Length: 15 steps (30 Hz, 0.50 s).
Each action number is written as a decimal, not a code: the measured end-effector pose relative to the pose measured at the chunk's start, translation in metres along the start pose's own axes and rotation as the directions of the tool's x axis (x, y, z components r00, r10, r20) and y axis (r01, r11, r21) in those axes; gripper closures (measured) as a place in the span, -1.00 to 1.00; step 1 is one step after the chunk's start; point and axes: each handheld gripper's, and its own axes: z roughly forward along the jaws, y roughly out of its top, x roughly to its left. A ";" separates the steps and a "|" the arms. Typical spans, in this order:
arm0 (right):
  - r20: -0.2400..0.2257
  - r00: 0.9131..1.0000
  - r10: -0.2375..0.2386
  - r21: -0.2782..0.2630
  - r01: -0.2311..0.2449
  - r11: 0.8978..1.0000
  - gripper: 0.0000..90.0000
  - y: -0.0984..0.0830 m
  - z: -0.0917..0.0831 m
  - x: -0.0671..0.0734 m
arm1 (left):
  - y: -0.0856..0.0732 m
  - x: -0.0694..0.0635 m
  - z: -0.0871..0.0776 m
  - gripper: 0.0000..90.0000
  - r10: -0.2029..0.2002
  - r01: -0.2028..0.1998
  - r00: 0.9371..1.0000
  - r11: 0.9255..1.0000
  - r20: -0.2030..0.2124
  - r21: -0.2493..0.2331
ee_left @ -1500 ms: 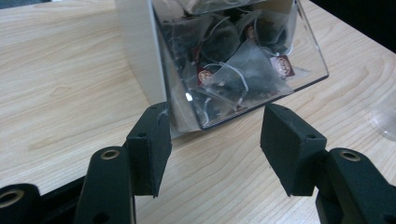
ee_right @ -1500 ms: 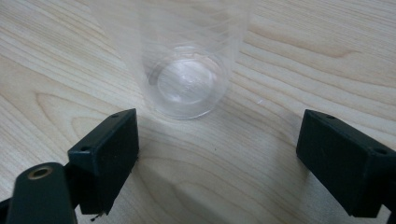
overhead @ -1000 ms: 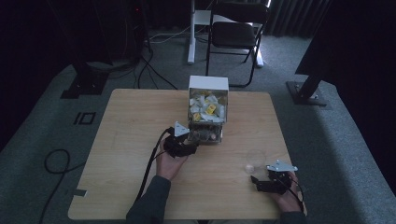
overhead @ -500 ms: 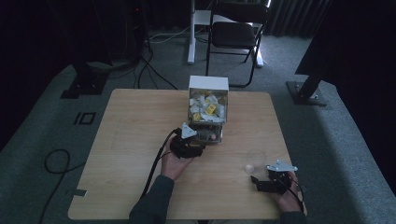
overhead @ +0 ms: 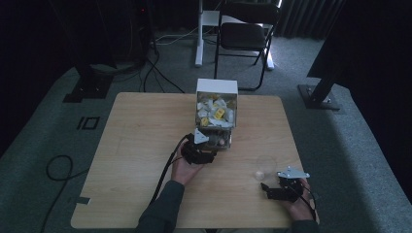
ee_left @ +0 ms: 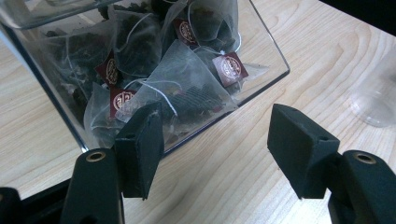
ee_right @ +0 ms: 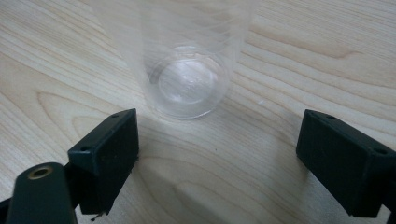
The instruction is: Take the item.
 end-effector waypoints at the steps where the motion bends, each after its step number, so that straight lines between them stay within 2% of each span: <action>1: 0.000 1.000 0.000 0.000 0.000 1.000 -0.72 0.000 0.000 0.000 | 0.000 0.000 0.001 -0.18 0.002 -0.002 1.000 1.000 -0.003 0.001; 8: 0.000 1.000 0.000 0.000 0.000 1.000 -0.72 0.000 0.000 0.000 | 0.000 -0.002 0.003 -0.15 0.015 -0.015 1.000 1.000 -0.008 0.015; 15: 0.001 1.000 -0.002 -0.001 0.002 1.000 -0.72 0.000 0.000 0.000 | -0.003 -0.006 -0.001 -0.14 0.019 -0.019 1.000 1.000 -0.002 0.010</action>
